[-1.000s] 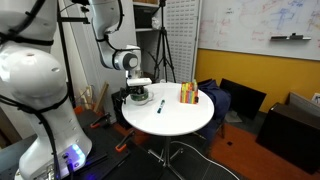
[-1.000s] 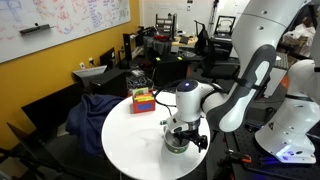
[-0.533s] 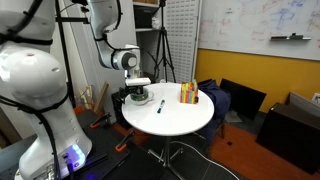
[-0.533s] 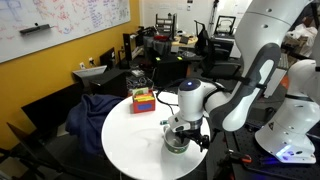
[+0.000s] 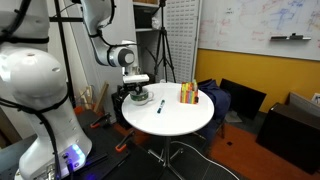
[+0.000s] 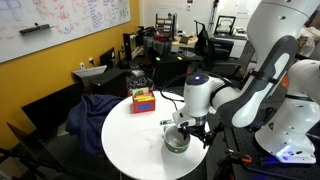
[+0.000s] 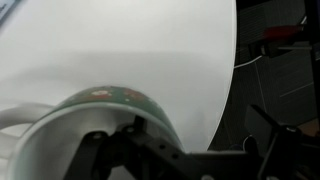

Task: Move the mug cup to the right

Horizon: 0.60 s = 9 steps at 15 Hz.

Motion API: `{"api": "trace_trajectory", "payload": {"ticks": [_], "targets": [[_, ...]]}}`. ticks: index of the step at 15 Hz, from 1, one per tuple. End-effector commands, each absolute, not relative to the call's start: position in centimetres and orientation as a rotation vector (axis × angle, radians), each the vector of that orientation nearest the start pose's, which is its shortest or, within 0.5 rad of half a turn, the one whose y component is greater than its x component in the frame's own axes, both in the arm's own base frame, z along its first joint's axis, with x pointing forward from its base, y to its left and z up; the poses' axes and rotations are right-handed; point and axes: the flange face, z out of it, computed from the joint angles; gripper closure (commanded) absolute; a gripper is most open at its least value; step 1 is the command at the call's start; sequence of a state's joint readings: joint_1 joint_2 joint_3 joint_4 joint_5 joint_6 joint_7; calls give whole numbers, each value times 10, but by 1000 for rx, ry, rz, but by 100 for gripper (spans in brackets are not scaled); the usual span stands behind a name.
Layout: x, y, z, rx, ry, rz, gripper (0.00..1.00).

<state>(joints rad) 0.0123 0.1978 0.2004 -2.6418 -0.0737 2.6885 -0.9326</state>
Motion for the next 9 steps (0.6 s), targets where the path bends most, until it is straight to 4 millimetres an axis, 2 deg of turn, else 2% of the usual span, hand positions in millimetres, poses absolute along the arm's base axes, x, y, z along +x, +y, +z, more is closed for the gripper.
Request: {"api": "trace_trajectory", "payload": {"ticks": [1, 9], "targets": [[385, 95, 188, -2572, -1746, 176, 0], [379, 93, 221, -2683, -1694, 49, 0]]}}
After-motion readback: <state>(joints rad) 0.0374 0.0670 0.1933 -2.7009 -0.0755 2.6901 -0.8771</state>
